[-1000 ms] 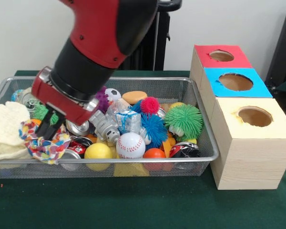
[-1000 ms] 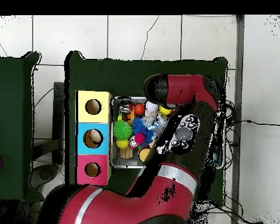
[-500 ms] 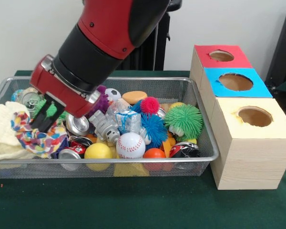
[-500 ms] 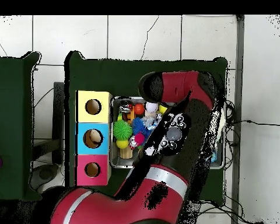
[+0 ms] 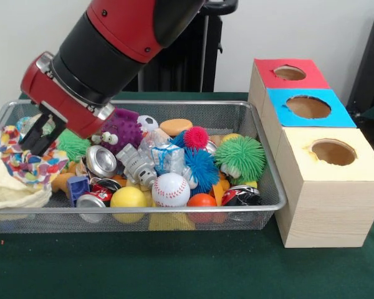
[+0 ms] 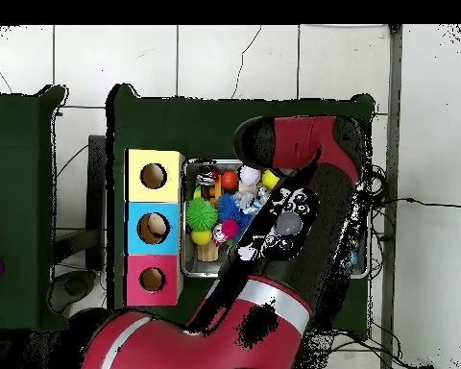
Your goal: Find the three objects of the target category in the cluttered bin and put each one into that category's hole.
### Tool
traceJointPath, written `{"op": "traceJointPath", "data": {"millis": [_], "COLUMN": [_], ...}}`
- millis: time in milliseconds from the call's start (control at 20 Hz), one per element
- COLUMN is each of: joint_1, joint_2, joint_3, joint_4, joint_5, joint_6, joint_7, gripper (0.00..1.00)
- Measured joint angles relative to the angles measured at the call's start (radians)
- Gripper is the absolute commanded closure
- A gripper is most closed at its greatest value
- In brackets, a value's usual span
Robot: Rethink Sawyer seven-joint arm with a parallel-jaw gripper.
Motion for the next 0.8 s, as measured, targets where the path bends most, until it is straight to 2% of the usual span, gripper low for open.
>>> {"op": "traceJointPath", "data": {"millis": [300, 800], "joint_1": [0.000, 0.008], "joint_2": [-0.019, -0.043], "joint_3": [0.000, 0.010], "joint_4": [0.000, 0.011], "joint_5": [0.027, 0.088], "joint_6": [0.097, 0.114], "joint_7": [0.000, 0.000], "gripper": [1.00, 1.00]}}
